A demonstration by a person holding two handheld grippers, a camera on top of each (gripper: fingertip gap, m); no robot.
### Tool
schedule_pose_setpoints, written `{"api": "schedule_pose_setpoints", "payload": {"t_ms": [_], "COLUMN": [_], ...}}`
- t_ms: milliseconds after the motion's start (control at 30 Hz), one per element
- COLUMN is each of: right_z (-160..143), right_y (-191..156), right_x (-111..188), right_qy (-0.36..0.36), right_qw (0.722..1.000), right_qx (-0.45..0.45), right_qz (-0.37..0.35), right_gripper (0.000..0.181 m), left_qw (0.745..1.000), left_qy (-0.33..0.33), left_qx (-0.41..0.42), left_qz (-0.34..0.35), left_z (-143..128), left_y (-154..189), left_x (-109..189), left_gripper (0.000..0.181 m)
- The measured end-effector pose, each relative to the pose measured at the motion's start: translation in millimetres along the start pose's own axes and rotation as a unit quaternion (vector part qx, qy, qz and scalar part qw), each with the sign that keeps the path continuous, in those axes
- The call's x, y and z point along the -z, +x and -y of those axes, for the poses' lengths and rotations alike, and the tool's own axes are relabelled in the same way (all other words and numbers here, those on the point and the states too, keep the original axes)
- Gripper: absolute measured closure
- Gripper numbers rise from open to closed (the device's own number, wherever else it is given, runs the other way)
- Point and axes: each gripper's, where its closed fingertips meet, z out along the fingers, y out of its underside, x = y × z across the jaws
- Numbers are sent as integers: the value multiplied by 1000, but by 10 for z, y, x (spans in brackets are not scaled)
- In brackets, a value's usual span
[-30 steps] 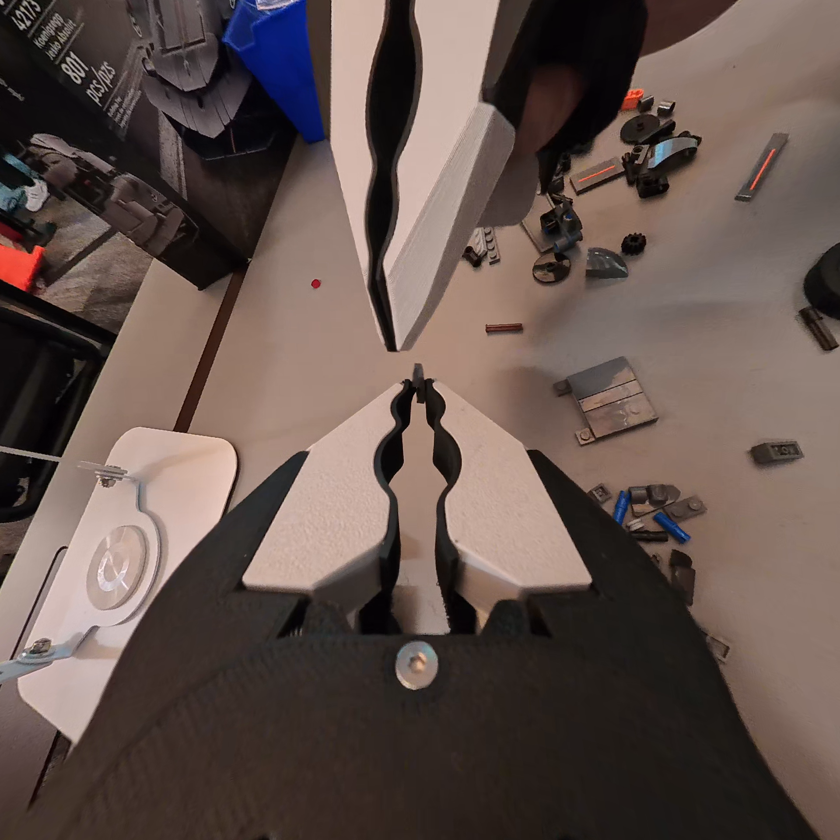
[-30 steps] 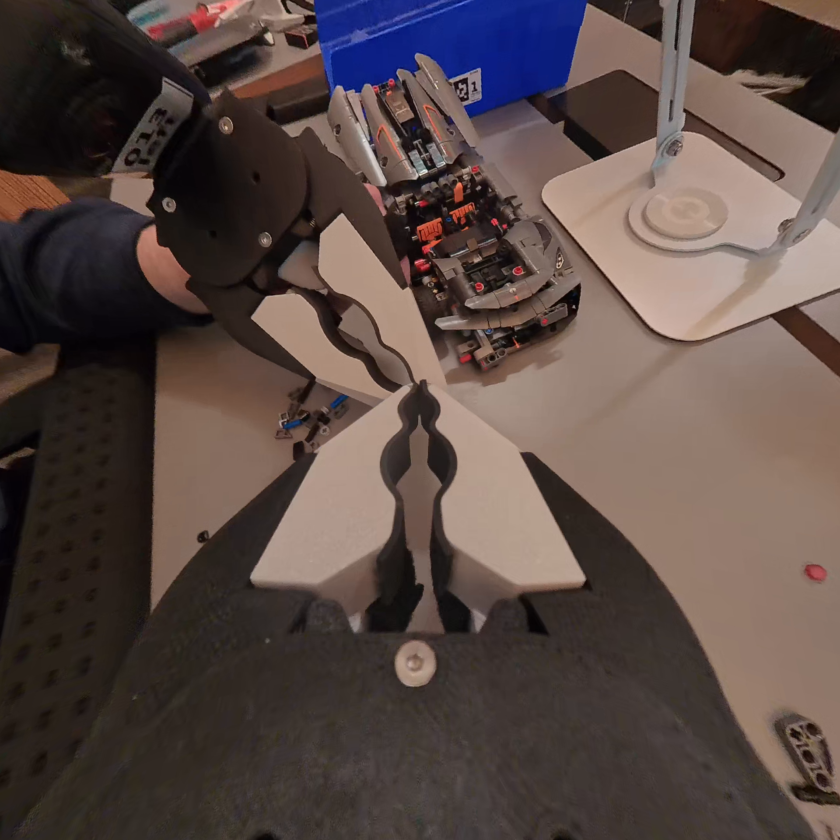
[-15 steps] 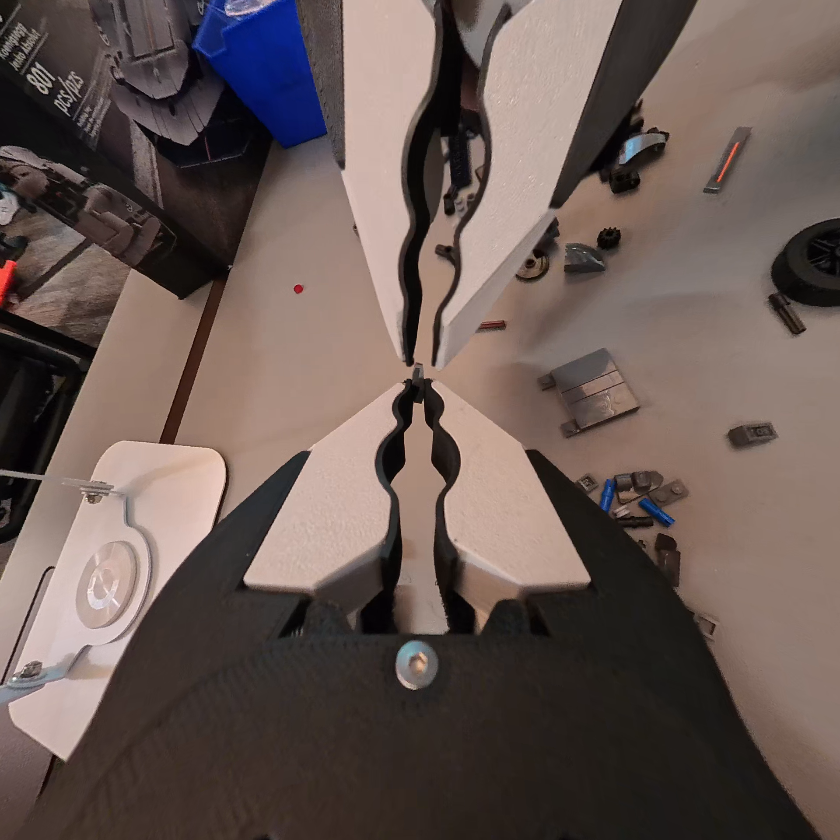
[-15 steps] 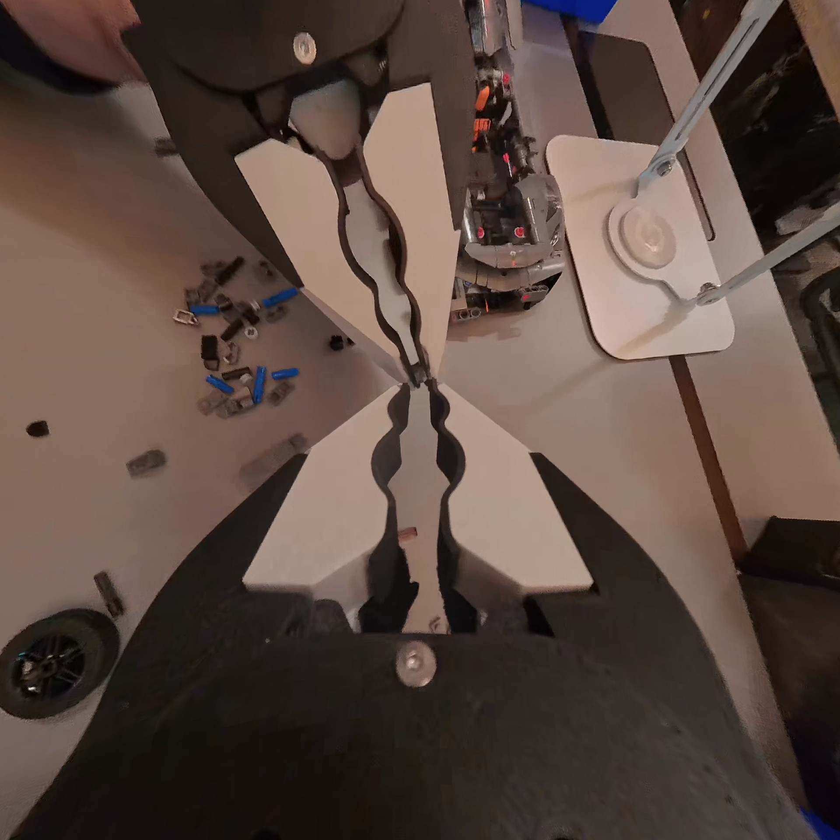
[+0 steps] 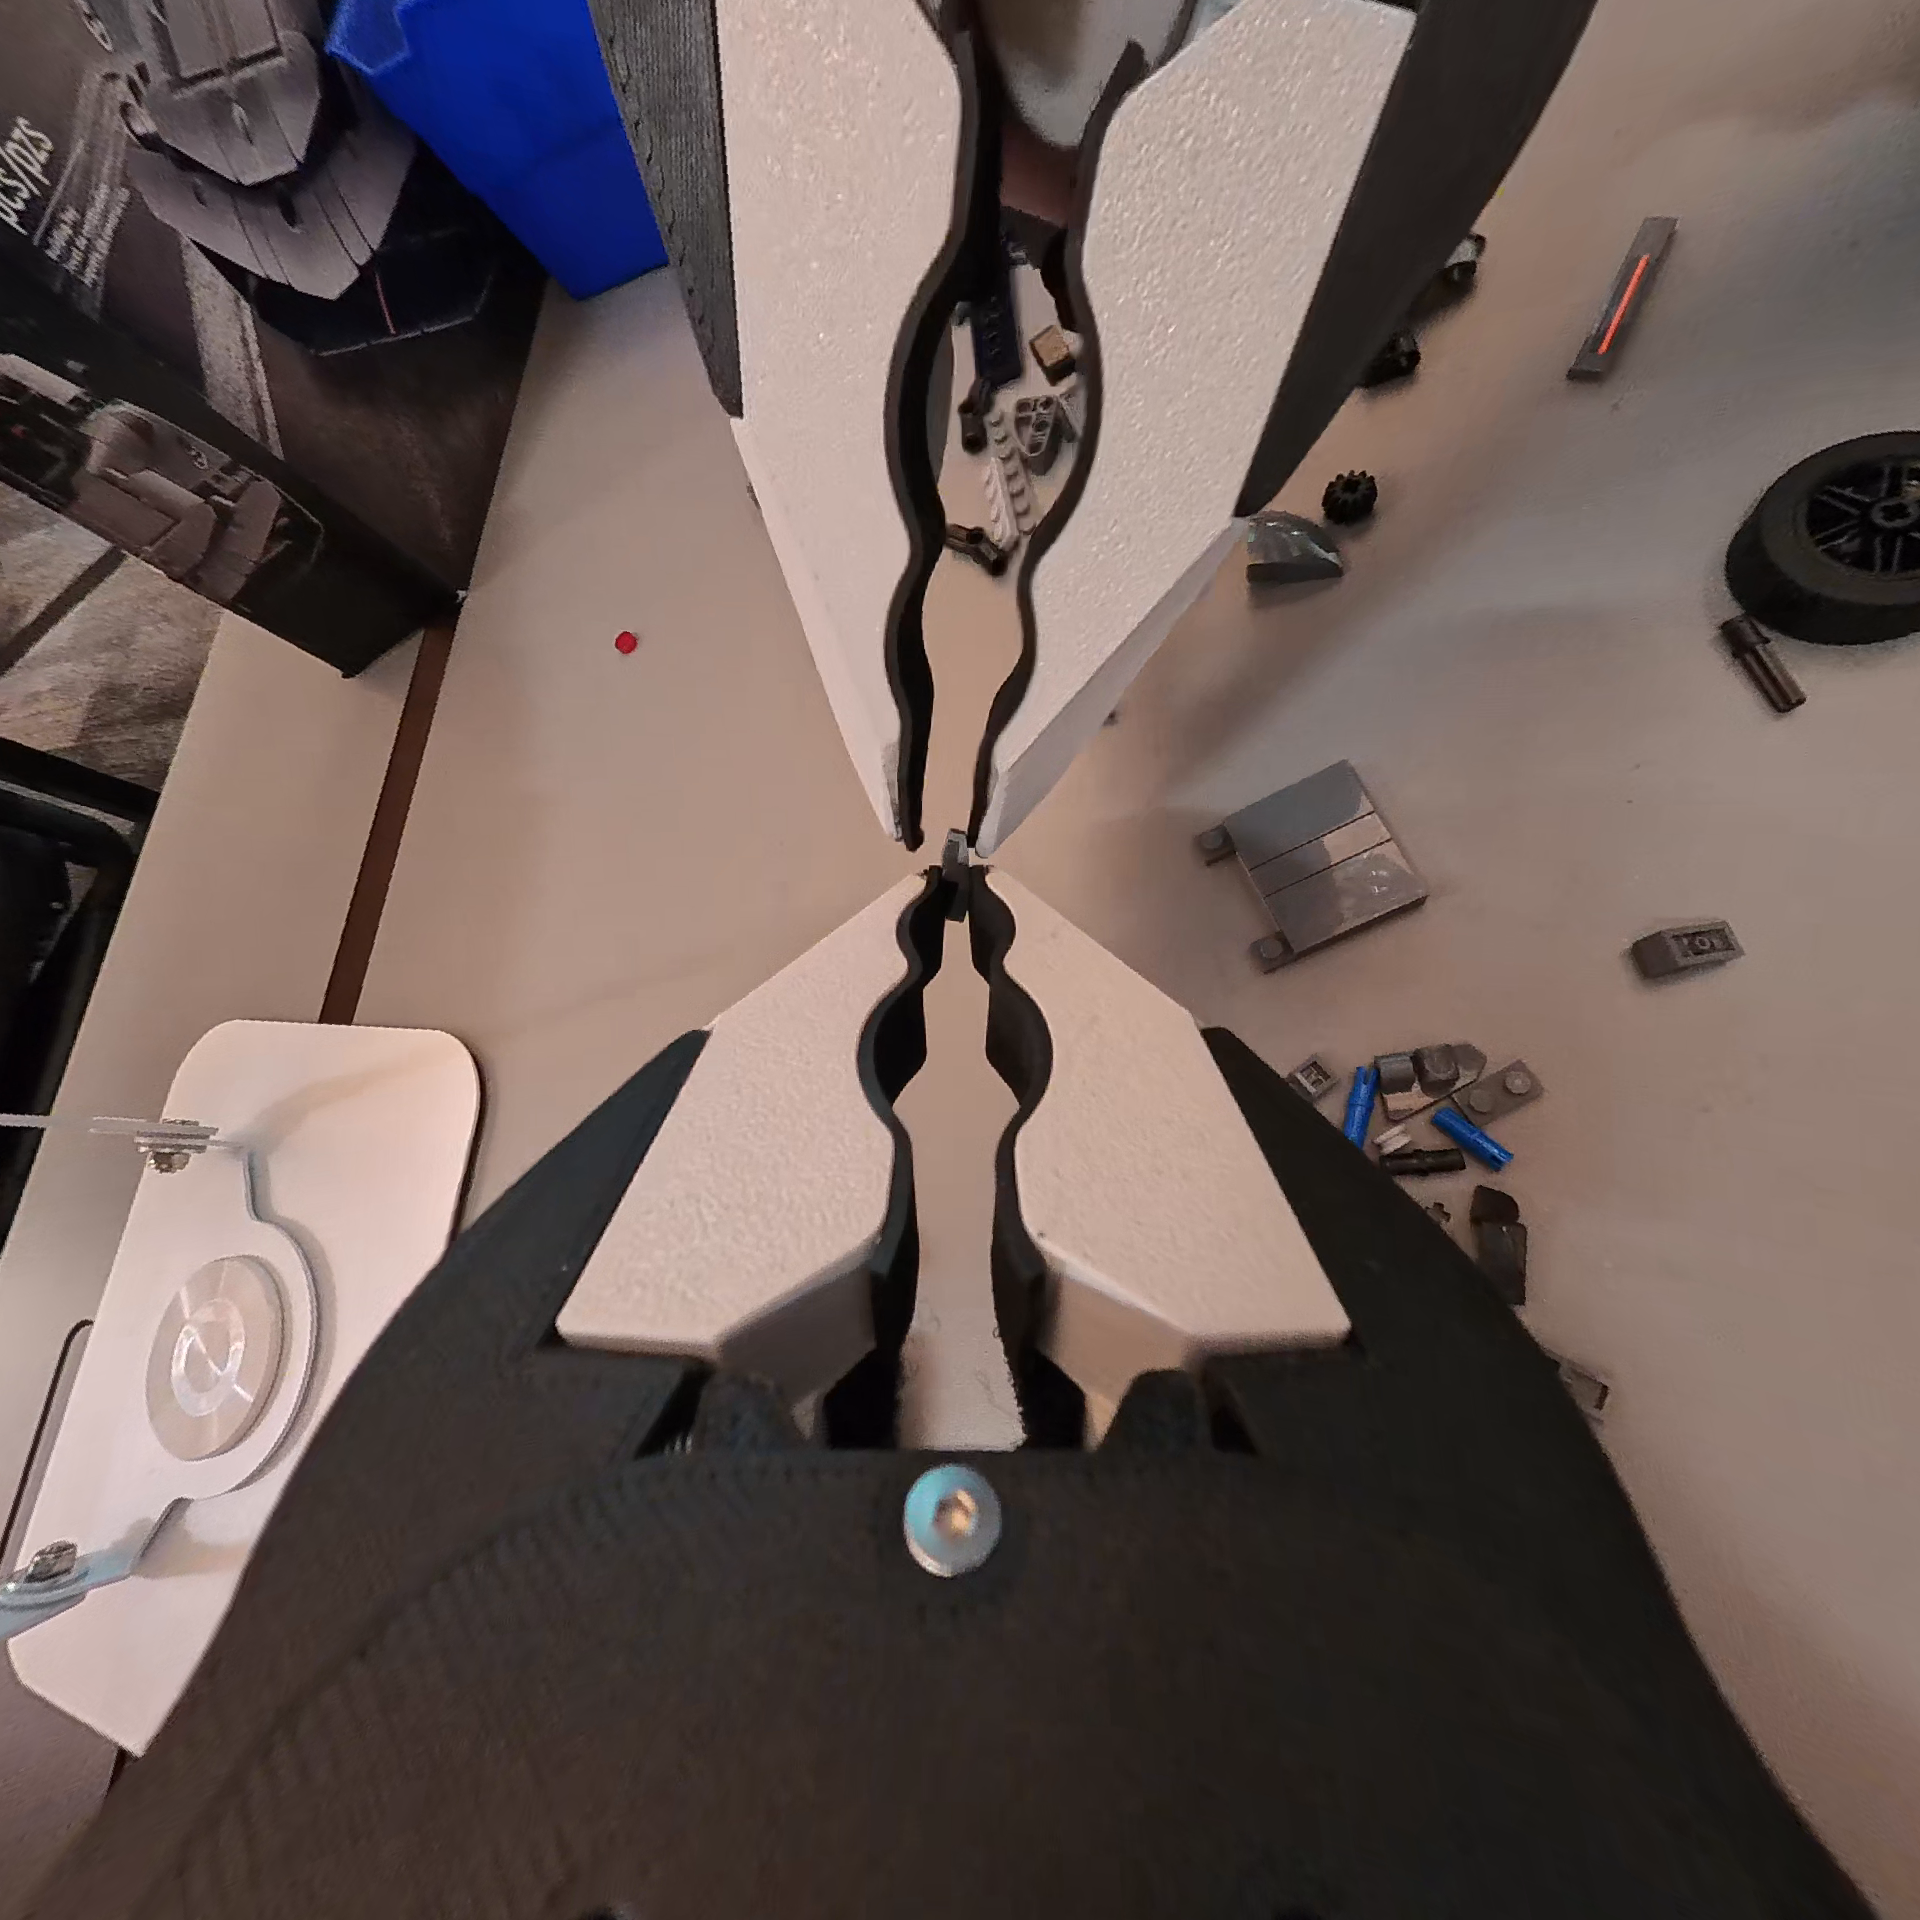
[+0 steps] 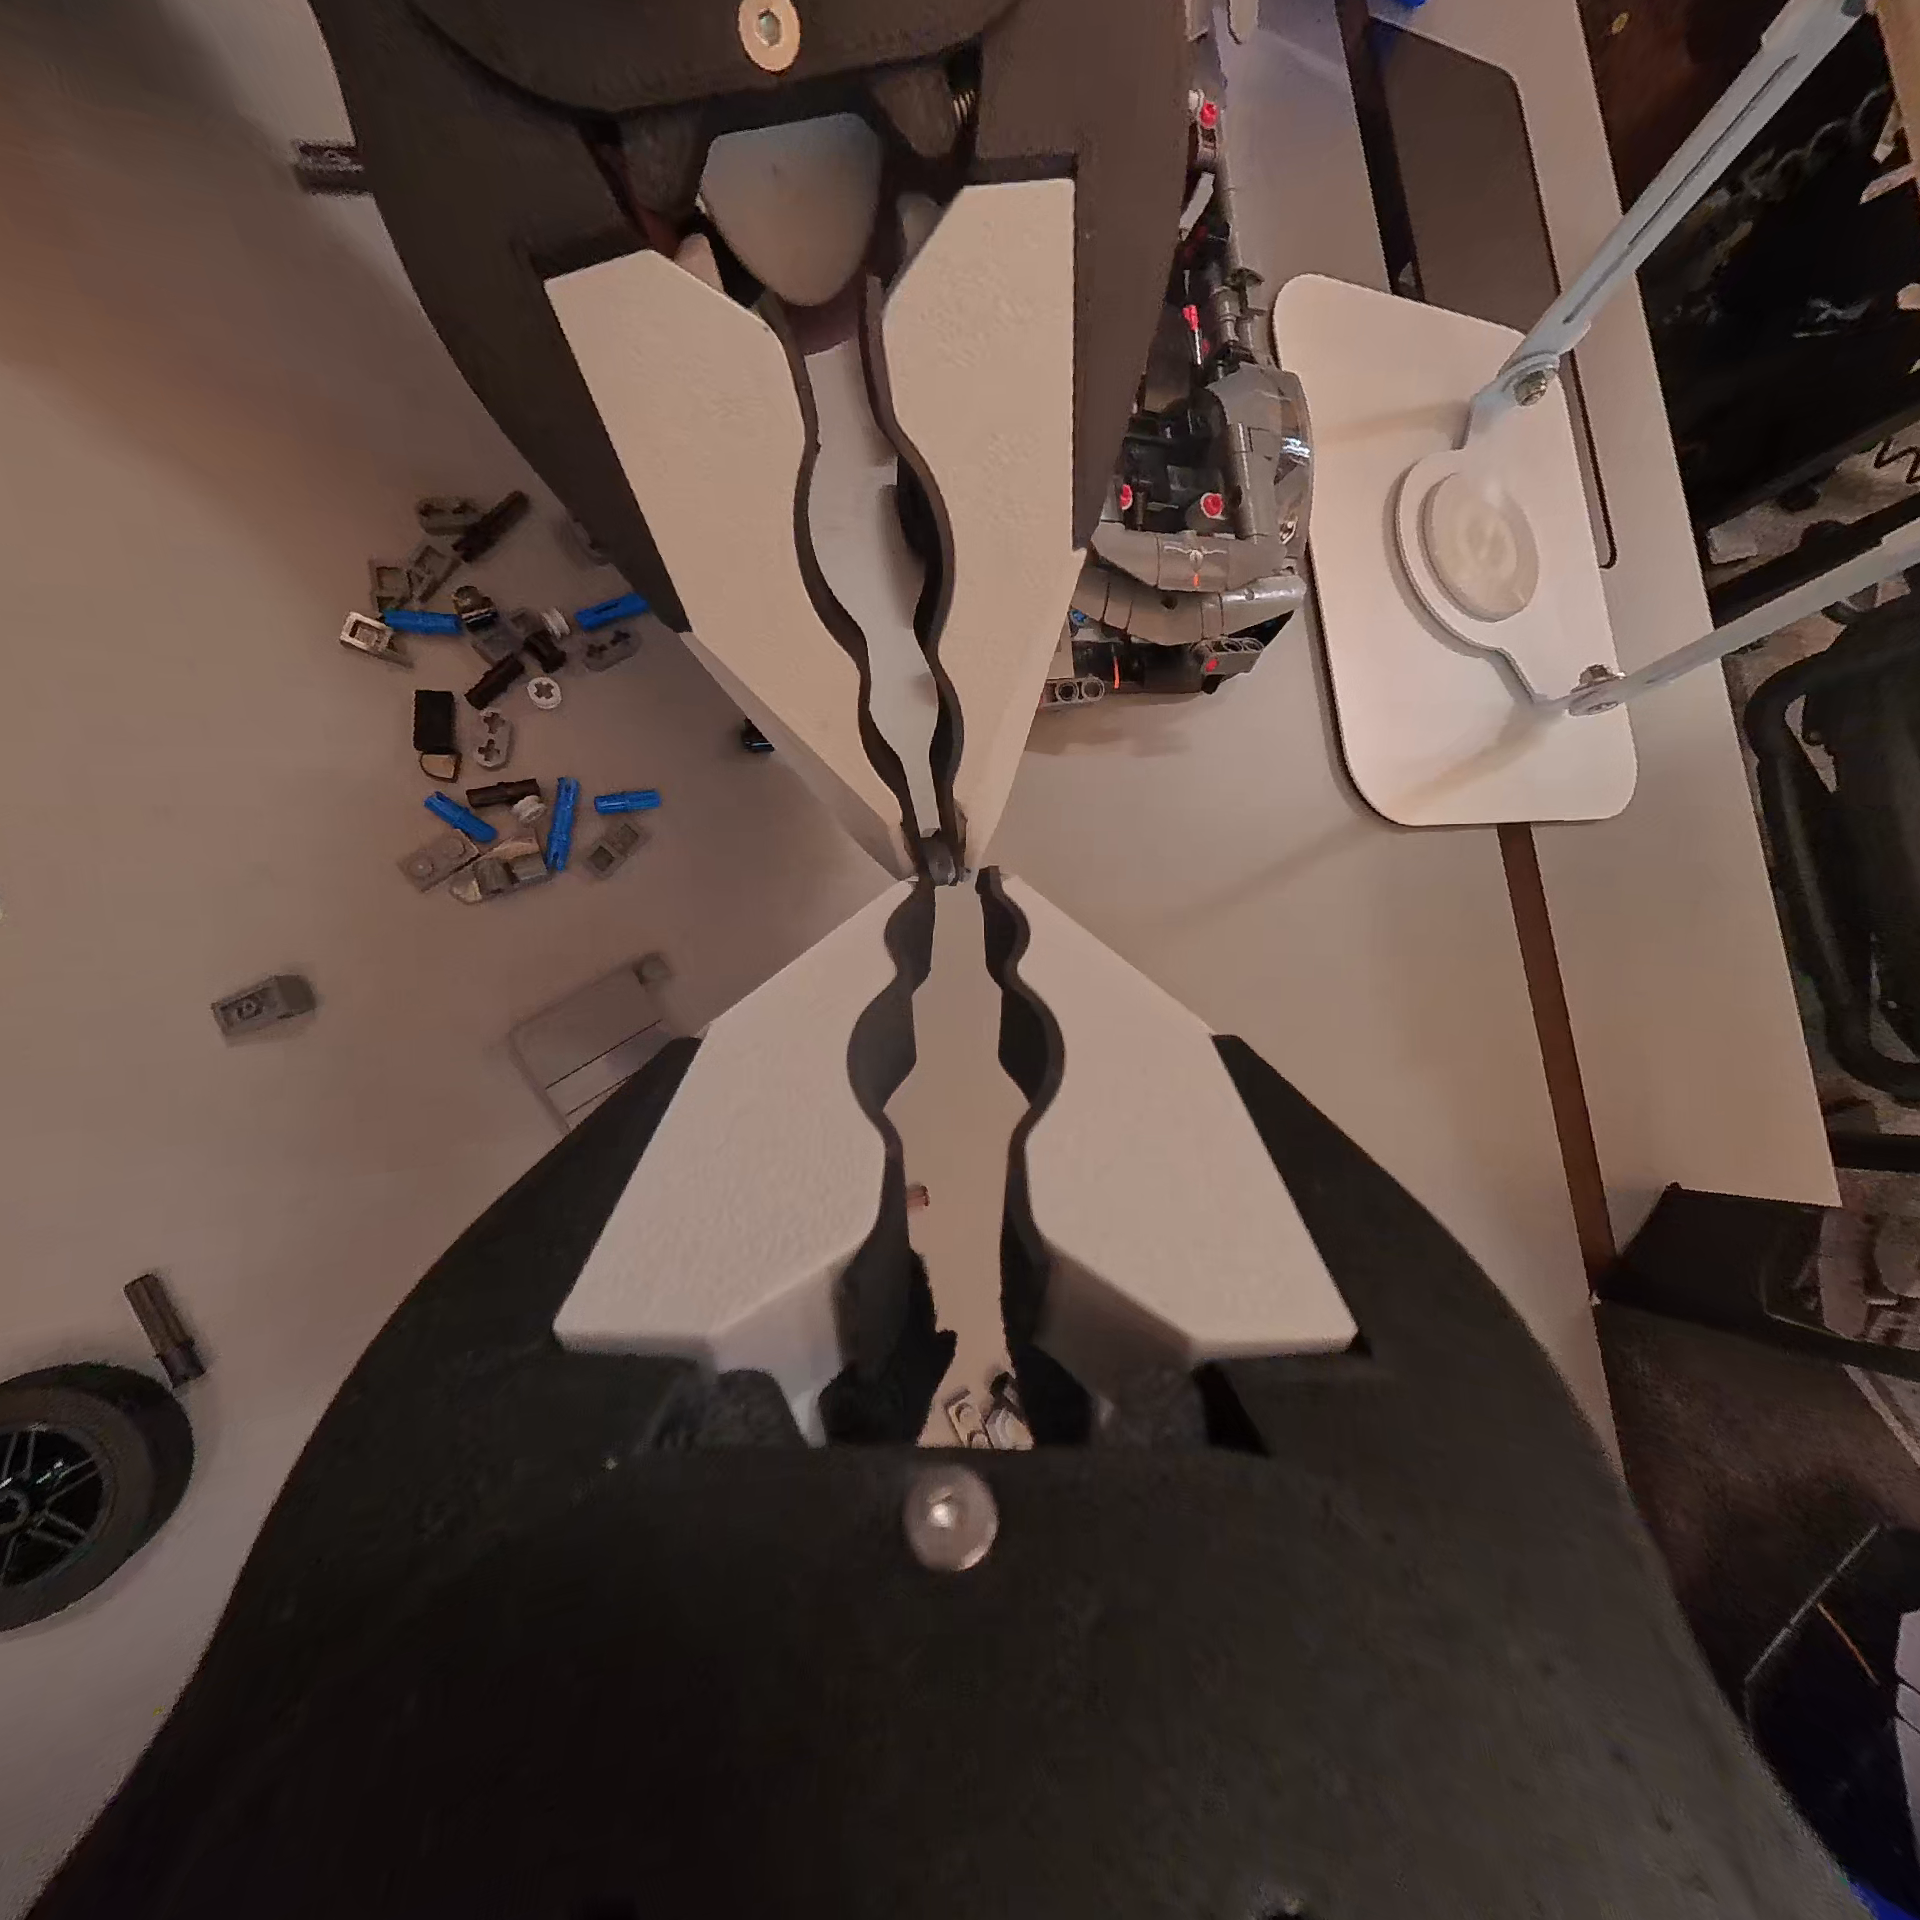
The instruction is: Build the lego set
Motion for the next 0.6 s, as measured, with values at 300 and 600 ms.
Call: {"api": "schedule_pose_setpoints", "payload": {"t_ms": [300, 600], "right_z": [5, -53], "right_y": [-51, -43], "right_x": [-17, -32], "right_qy": [-5, -20], "right_qw": [1000, 1000], "right_qx": [29, 6], "right_qz": [-2, 8], "right_gripper": [179, 180], "left_qw": [1000, 1000], "left_qy": [-5, -22], "left_qx": [-4, -14], "left_qz": [-4, -4], "left_z": [-8, -58], "left_y": [20, 41], "left_x": [-11, -43], "left_gripper": [180, 172]}}
